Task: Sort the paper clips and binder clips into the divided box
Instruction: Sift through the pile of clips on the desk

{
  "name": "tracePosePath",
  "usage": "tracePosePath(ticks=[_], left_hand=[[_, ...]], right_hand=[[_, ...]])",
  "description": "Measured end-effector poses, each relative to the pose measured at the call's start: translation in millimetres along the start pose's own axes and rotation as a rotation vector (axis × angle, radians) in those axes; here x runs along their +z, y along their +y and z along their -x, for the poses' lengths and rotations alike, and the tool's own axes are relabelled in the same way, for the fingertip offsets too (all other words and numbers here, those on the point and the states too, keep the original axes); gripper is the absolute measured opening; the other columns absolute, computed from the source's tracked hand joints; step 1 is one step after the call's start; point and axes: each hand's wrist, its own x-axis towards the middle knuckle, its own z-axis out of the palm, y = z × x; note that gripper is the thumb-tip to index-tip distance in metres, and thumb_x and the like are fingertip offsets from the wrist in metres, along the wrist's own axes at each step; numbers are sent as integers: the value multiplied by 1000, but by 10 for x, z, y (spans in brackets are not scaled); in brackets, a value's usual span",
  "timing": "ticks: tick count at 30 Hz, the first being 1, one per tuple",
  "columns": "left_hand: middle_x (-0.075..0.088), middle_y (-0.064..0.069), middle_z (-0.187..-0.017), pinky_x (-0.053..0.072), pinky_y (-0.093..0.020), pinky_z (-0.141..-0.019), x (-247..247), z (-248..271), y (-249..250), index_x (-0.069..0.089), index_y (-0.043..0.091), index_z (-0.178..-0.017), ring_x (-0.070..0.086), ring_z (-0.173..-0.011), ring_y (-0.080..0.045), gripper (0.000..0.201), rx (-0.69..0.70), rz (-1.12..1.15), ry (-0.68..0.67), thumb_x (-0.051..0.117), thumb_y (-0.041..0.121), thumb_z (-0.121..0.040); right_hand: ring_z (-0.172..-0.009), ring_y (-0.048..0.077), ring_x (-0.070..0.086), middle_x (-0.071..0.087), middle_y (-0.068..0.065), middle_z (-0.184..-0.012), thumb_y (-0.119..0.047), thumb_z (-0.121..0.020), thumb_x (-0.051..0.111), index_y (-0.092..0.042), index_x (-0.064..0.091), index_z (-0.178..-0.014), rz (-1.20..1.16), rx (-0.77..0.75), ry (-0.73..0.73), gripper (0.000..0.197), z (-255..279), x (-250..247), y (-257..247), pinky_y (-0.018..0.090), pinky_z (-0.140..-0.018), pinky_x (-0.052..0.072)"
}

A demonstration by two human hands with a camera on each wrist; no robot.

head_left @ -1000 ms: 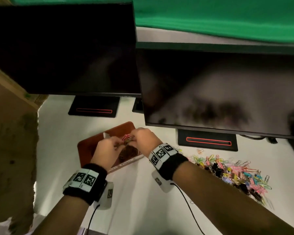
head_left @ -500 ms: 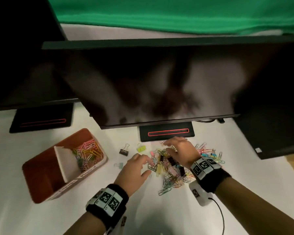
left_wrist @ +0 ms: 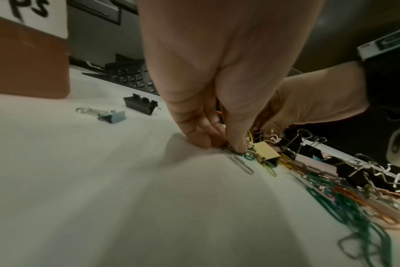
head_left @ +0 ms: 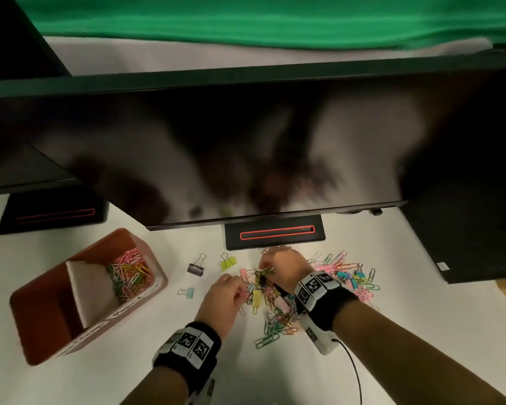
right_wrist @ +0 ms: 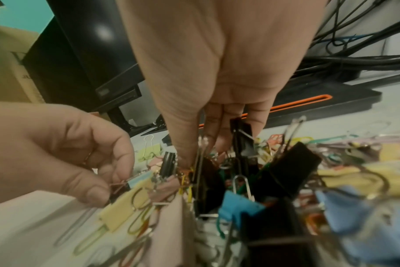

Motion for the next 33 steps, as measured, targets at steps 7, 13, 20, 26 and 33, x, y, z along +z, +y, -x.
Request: tracePosePath(ticks=[7, 13, 20, 26, 33], left_hand=[[57, 6, -82, 46, -12, -68, -186, 172, -94, 56, 22, -78, 57, -75, -2, 11, -37, 186, 72, 66, 20, -83], [53, 4, -99, 48, -24, -82, -320, 291, -252, 57, 24, -89, 56, -87, -9, 17, -97, 72, 215, 66, 12, -82], [47, 10, -106, 44, -23, -85, -78, 287, -9, 55, 26, -114, 48, -97, -7, 40, 89, -67, 46, 69, 36, -78], [49, 5, -104, 51, -31, -83, 30, 179, 26, 62, 21, -100, 52, -91, -13, 28, 17, -83, 106, 72, 26, -75], [51, 4, -110, 48, -33, -87, -258, 287, -133, 58, 24, -105, 51, -97, -14, 37, -72, -8, 238, 76, 22, -72]], right_hand=[[-100, 20, 59, 68, 0, -105, -29, -88, 56, -22, 65, -104, -1, -9, -34, 20, 40, 36, 31, 32, -88, 49], [-100, 20, 54, 62, 1, -108, -29, -89, 57, -19, 66, -102, 20, -40, -25, 19, 132, 32, 27, 32, -88, 48], [-96, 17, 59, 69, -2, -100, -26, -89, 56, -20, 64, -100, -72, -43, 27, 15, 225, -37, 82, 31, -90, 46], [-97, 15, 63, 71, -3, -104, -25, -89, 58, -22, 64, -105, -122, -53, 68, 18, 251, -97, 80, 32, -93, 48], [-98, 17, 61, 66, -1, -109, -24, -90, 56, -20, 65, -107, -109, -63, 72, 20, 234, -115, 32, 33, -93, 47]])
